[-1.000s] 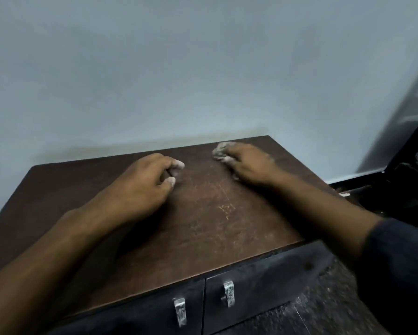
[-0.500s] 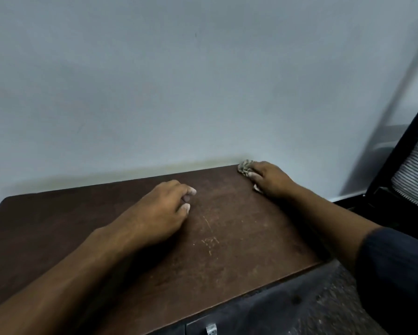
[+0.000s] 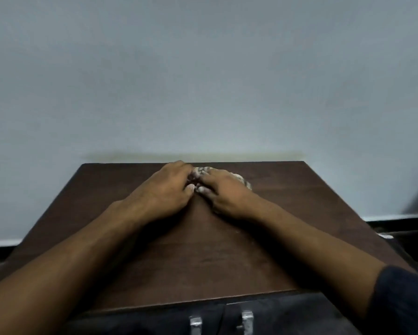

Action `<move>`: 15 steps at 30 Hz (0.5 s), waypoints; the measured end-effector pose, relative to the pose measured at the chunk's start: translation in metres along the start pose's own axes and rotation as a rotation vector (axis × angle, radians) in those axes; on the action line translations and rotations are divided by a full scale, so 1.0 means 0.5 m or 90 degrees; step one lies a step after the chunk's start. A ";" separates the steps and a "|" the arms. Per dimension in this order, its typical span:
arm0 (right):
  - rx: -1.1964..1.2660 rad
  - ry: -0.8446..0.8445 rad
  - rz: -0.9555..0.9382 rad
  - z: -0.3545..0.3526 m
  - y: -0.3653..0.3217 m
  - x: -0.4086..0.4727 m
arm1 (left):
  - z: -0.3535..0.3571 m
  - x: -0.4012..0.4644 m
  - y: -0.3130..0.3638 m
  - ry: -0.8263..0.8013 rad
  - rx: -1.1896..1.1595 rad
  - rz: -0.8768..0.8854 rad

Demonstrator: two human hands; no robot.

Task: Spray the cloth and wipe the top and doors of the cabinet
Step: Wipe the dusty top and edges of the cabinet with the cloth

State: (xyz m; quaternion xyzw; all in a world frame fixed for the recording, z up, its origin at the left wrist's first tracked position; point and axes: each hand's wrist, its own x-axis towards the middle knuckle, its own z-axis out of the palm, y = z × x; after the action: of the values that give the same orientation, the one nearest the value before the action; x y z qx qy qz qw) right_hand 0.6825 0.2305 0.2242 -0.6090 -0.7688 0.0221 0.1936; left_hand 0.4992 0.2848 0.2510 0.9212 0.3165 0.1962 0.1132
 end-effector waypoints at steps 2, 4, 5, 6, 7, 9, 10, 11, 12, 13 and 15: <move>0.041 -0.037 -0.057 -0.010 0.003 0.011 | -0.032 -0.041 -0.051 0.015 0.011 -0.037; 0.032 -0.024 0.001 -0.028 0.048 0.020 | -0.065 -0.089 -0.102 0.022 0.024 -0.081; 0.007 -0.005 0.058 -0.031 0.072 0.030 | -0.081 -0.114 -0.128 0.029 0.032 -0.107; -0.030 0.004 0.121 -0.029 0.085 0.044 | -0.095 -0.137 -0.152 0.037 0.036 -0.134; -0.063 0.005 0.176 -0.022 0.087 0.061 | -0.106 -0.155 -0.172 0.045 0.034 -0.160; -0.083 0.009 0.196 0.001 0.055 0.092 | -0.116 -0.170 -0.197 0.059 0.017 -0.199; -0.067 0.016 0.164 0.015 0.023 0.109 | -0.119 -0.172 -0.205 0.066 0.007 -0.212; -0.043 0.022 0.122 0.029 -0.013 0.123 | -0.119 -0.170 -0.209 0.073 -0.003 -0.217; -0.021 0.022 0.076 0.044 -0.052 0.135 | -0.119 -0.167 -0.212 0.082 -0.011 -0.217; -0.008 0.016 0.029 0.061 -0.088 0.144 | -0.120 -0.165 -0.213 0.090 -0.016 -0.216; -0.011 -0.014 -0.039 0.083 -0.132 0.152 | -0.121 -0.164 -0.219 0.105 -0.024 -0.215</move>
State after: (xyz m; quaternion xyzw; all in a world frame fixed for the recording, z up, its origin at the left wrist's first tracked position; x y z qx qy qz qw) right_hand 0.5937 0.2937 0.2241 -0.5866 -0.7892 0.0163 0.1808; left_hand 0.3548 0.3231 0.2451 0.8334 0.4712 0.2551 0.1357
